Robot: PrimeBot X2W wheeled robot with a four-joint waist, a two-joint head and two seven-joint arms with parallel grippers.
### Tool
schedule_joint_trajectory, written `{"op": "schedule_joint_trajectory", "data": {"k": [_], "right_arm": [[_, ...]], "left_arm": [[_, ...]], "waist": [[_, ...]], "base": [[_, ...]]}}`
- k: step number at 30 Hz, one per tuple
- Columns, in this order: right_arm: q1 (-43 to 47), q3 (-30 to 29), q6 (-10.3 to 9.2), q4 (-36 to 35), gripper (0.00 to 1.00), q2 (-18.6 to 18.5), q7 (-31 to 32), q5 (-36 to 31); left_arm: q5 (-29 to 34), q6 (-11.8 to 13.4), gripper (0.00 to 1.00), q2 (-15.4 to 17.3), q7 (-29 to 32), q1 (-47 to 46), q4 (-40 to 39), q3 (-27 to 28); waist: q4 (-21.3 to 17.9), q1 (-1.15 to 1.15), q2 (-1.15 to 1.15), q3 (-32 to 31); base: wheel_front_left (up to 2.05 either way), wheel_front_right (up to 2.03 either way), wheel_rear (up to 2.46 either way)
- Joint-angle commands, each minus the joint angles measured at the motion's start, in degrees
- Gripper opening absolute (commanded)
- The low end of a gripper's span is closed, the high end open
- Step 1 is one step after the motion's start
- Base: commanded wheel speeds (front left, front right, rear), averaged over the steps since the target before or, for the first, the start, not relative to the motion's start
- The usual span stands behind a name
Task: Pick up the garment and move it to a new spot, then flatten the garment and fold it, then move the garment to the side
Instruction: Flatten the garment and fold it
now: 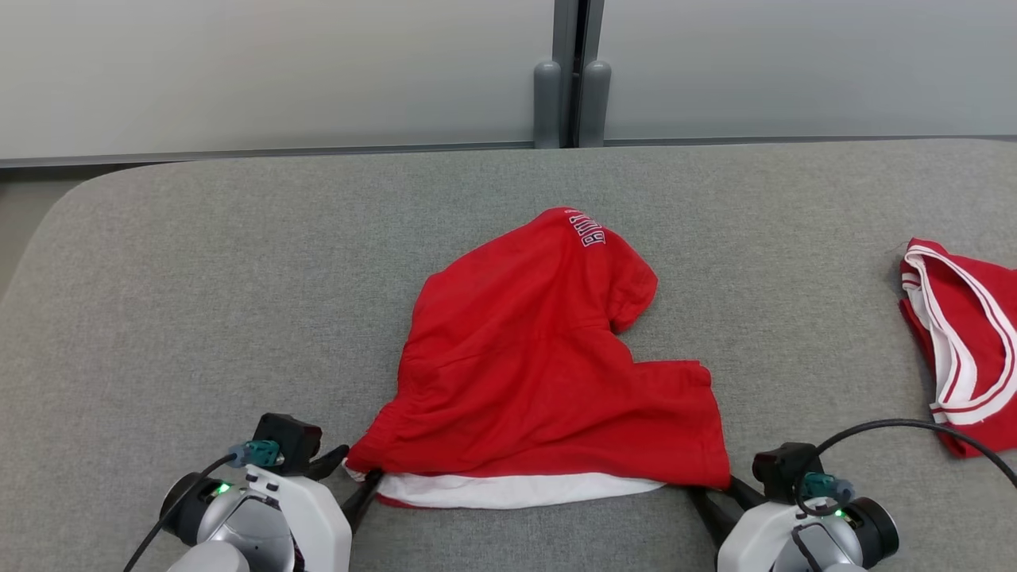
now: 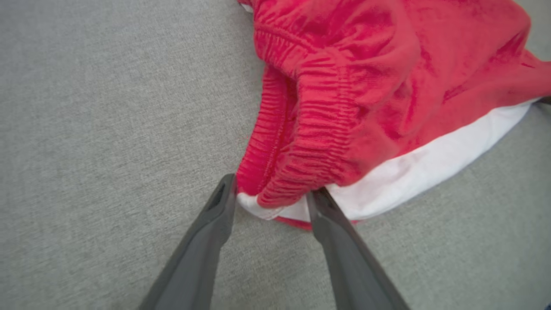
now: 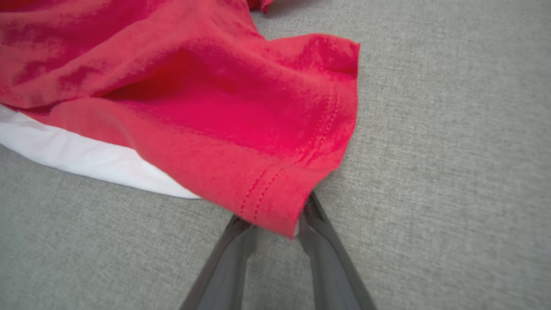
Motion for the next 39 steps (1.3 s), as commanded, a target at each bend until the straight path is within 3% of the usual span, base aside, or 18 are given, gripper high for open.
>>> {"op": "schedule_joint_trajectory", "data": {"k": [1, 2, 4, 12, 18, 23, 29, 34, 39], "right_arm": [[0.04, 0.88, 0.02, 1.00, 0.44, 0.20, 0.05, 0.51], [-0.32, 1.23, 0.02, 1.19, 0.37, 0.32, -0.11, 0.85], [-0.89, 1.77, 0.02, 1.68, 0.00, 0.29, -0.60, 1.28], [-0.52, 1.67, 0.02, 0.41, 0.00, -1.43, -1.87, 4.16], [3.11, -2.48, 0.02, -9.43, 0.00, -4.80, -0.89, 9.61], [1.76, -5.10, 0.03, -17.70, 0.00, -9.04, 2.40, 14.46], [-8.13, -4.47, 0.02, -19.74, 0.00, -11.55, 4.40, 17.52], [-21.76, -2.13, 0.02, -16.20, 0.00, -12.92, 4.07, 19.78], [-38.16, 0.85, 0.02, -10.37, 0.00, -14.45, 2.24, 20.42]], "left_arm": [[-0.42, -0.05, 0.22, 0.75, 0.07, -1.17, 0.45, -0.29], [-0.84, -0.05, 0.00, 0.83, -0.08, -1.47, 0.69, -0.60], [-1.44, -0.06, 0.00, 1.13, -0.42, -1.80, 0.77, -1.16], [-6.39, -0.06, 0.00, 2.62, -1.05, 0.59, -3.14, -2.80], [-9.87, 0.11, 0.00, 4.92, 0.14, 2.23, -11.41, -1.60], [-9.69, 0.36, 0.00, 6.48, 2.13, -2.24, -16.52, -0.48], [-8.04, 0.07, 0.00, 5.79, 4.69, -15.22, -13.67, -1.09], [-7.86, 0.01, 0.00, 3.45, 4.96, -30.25, -6.15, -2.50], [-8.25, -0.04, 0.00, 3.41, 3.54, -46.78, 2.25, -4.97]], "waist": [[-0.19, 0.00, 0.00, 0.27], [-0.23, 0.00, 0.00, 0.40], [-0.21, 0.00, 0.00, 0.49], [0.23, 0.00, 0.00, -3.07], [-0.30, 0.00, 0.00, -6.02], [-1.80, 0.00, 0.00, -5.04], [-3.05, 0.00, 0.00, 0.59], [-3.76, 0.00, 0.00, 7.57], [-4.47, 0.00, 0.00, 14.43]], "base": [[0.00, 0.00, 0.00], [0.00, 0.00, 0.00], [0.00, 0.00, 0.00], [0.00, 0.00, 0.00], [0.00, 0.00, 0.00], [0.00, 0.00, 0.00], [0.00, 0.00, 0.00], [0.00, 0.00, 0.00], [0.00, 0.00, 0.00]]}}
